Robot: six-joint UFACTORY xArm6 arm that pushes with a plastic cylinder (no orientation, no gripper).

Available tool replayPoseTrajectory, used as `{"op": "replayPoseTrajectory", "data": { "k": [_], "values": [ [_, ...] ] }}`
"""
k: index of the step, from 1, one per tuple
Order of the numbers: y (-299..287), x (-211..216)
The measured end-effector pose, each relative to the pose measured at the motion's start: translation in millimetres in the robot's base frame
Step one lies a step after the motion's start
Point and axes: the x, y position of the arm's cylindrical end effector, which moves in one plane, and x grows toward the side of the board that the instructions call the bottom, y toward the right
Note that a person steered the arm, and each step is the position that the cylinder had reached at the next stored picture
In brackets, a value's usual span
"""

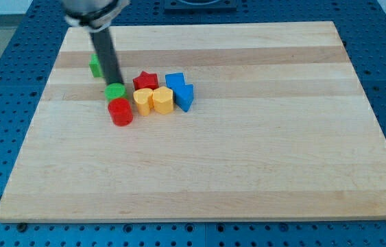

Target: Move the green circle to the bottom of the heart

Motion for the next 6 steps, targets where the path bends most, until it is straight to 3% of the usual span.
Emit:
{"op": "replayPoseTrajectory", "data": {
  "k": [1, 2, 3, 4, 6],
  "values": [
    [-26, 39],
    [-26, 32],
    [-11, -11],
    [19, -6],
    [-4, 104]
  ]
}}
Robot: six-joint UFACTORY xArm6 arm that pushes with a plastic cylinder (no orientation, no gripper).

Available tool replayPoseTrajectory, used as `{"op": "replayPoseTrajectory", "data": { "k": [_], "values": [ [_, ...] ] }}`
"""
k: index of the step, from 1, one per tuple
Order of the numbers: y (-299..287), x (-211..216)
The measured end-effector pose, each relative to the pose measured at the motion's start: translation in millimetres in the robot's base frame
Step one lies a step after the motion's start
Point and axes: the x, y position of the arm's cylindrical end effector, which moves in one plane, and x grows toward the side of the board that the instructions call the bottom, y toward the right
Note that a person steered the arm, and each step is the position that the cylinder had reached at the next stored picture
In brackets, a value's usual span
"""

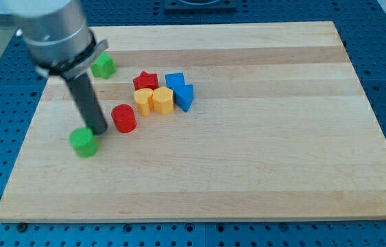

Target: Move the green circle to the bottom of the heart

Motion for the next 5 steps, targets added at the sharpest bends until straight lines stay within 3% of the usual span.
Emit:
{"op": "replayPoseTrajectory", "data": {
  "k": [1, 3, 4, 5],
  "values": [
    [-15, 11],
    [-116, 16],
    [-115, 37],
    [-40, 36]
  ]
}}
